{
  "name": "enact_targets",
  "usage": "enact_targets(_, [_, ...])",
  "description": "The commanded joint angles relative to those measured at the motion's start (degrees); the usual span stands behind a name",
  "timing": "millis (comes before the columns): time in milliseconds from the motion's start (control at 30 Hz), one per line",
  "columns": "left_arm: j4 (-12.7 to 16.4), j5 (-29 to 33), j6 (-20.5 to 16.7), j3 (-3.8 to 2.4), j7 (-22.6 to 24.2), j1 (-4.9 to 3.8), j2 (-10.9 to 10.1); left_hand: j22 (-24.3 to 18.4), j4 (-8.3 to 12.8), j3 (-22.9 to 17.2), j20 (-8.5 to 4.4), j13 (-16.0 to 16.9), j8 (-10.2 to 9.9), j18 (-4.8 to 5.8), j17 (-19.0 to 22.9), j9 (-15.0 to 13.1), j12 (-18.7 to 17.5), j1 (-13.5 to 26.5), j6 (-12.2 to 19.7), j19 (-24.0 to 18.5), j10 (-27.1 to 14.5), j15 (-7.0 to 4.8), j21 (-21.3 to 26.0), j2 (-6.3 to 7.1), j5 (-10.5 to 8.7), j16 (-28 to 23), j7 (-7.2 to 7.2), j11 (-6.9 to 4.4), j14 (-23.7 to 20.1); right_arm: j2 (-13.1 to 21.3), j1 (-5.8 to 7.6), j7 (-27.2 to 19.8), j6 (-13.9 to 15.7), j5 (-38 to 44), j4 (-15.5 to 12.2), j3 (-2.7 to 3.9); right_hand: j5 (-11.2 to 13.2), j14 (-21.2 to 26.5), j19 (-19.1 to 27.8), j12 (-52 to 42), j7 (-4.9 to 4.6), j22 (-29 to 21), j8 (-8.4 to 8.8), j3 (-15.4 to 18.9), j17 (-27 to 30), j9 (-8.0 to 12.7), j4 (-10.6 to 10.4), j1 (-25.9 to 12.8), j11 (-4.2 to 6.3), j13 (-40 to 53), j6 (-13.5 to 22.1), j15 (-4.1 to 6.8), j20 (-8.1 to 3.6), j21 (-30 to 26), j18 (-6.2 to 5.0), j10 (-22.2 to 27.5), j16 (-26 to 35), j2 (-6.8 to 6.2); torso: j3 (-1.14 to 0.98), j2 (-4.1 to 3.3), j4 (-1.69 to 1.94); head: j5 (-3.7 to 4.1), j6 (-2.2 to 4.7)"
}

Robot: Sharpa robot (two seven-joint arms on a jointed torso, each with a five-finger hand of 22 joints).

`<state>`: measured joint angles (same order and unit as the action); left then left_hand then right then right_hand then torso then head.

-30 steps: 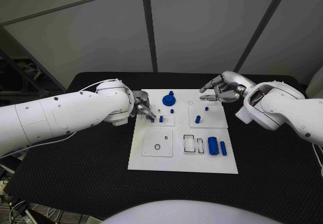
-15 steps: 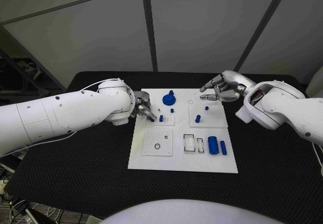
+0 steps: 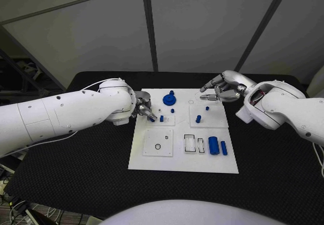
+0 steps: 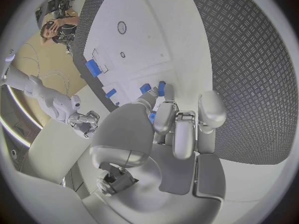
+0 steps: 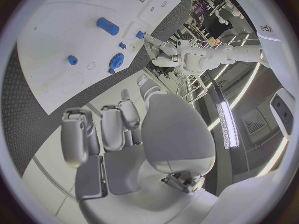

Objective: Assemble the parts on the task board

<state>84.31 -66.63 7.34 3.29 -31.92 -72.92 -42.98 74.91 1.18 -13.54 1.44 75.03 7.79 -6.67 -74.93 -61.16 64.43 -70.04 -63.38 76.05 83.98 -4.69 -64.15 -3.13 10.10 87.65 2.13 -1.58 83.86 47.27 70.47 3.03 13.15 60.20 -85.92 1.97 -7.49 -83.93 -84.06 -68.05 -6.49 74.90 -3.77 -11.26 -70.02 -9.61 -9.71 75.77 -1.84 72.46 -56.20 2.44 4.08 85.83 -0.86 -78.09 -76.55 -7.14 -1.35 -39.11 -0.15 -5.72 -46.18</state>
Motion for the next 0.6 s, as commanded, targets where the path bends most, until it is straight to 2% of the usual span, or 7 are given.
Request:
enact_targets(33, [-0.3,-0.3,1.1,0.03,-0.4,0.01,0.3,1.6,8.4,-8.7,0.03,9.0,0.3,0.69,-10.3,-0.1,0.2,0.3,-0.4,0.3,2.6,-0.37,0.3,-0.58,0.09,0.2,-0.13,-0.43,4.9,-0.1,0.10,-0.6,-0.3,0.1,-0.1,0.02,-0.1,-1.8,-2.9,-0.4,-0.02,10.2,-0.11,0.0,-0.1,-0.1,-0.3,-0.1,0.13,0.1,-0.3,0.19,-0.32,-0.2,-0.46,-0.2,0.2,0.52,-0.01,-0.03,-0.03,0.00,-0.11])
enact_targets(267, [-1.1,0.5,2.1,0.14,-0.6,0.02,0.8,1.6,7.6,-9.2,0.08,9.1,0.3,0.69,-10.2,-0.6,-0.1,1.9,-0.7,0.2,2.6,-0.37,0.4,-0.49,-0.98,0.2,-0.26,-0.41,4.9,0.0,0.10,-0.6,-0.3,0.1,-0.1,0.02,-0.1,-1.8,-2.9,-0.4,-0.02,10.2,-0.11,0.0,-0.1,-0.1,-0.3,-0.1,0.13,0.1,-0.3,0.19,-0.32,-0.2,-0.46,-0.2,0.2,0.52,-0.02,-0.02,-0.06,0.04,-0.28])
enact_targets(300, [-1.2,0.6,2.3,0.18,-0.6,0.02,0.9,1.6,7.4,-9.2,0.07,9.1,0.3,0.67,-10.3,-0.8,-0.2,2.3,-0.7,0.2,2.7,-0.40,0.5,-0.42,-1.85,0.2,-0.36,-0.47,4.9,0.0,0.10,-0.6,-0.3,0.1,-0.1,0.02,-0.1,-1.8,-2.9,-0.4,-0.02,10.2,-0.11,0.0,-0.1,-0.1,-0.3,-0.1,0.13,0.1,-0.3,0.19,-0.32,-0.2,-0.46,-0.2,0.2,0.52,-0.02,-0.01,-0.05,0.06,-0.31])
enact_targets(367, [-1.4,0.7,2.5,0.24,-0.5,0.02,1.0,1.5,7.1,-9.3,-0.01,9.1,0.4,0.64,-10.2,-1.1,-0.3,2.6,-0.9,0.1,2.7,-0.50,0.6,-0.49,-5.74,0.2,-0.55,-0.61,4.9,0.0,0.10,-0.6,-0.3,0.1,-0.1,0.02,-0.1,-1.8,-2.9,-0.4,-0.02,10.2,-0.11,0.0,-0.1,-0.1,-0.3,-0.1,0.13,0.1,-0.3,0.19,-0.32,-0.2,-0.46,-0.2,0.2,0.52,-0.02,-0.01,-0.04,0.09,-0.36])
enact_targets(400, [-1.4,0.8,2.6,0.26,-0.4,0.02,1.1,1.5,7.1,-9.3,-0.04,9.1,0.4,0.64,-10.2,-1.2,-0.4,2.7,-1.0,0.1,2.7,-0.53,0.7,-0.50,-6.45,0.2,-0.56,-0.61,4.9,0.0,0.10,-0.6,-0.3,0.1,-0.1,0.02,-0.1,-1.8,-2.9,-0.4,-0.02,10.2,-0.11,0.0,-0.1,-0.1,-0.3,-0.1,0.13,0.1,-0.3,0.19,-0.32,-0.2,-0.46,-0.2,0.2,0.52,-0.01,0.00,-0.03,0.11,-0.37])
enact_targets(600, [-1.7,0.9,3.2,0.40,-0.3,0.02,1.4,1.6,6.5,-9.1,-0.09,9.2,0.5,0.65,-10.4,-1.5,-0.4,3.3,-1.3,0.2,2.8,-0.58,0.6,-0.38,-7.03,0.2,-0.61,-0.60,4.9,0.0,0.10,-0.6,-0.3,0.1,-0.1,0.02,-0.1,-1.8,-2.9,-0.4,-0.02,10.2,-0.11,0.0,-0.1,-0.1,-0.3,-0.1,0.13,0.1,-0.3,0.19,-0.32,-0.2,-0.46,-0.2,0.2,0.52,-0.01,0.00,-0.03,0.15,-0.51])
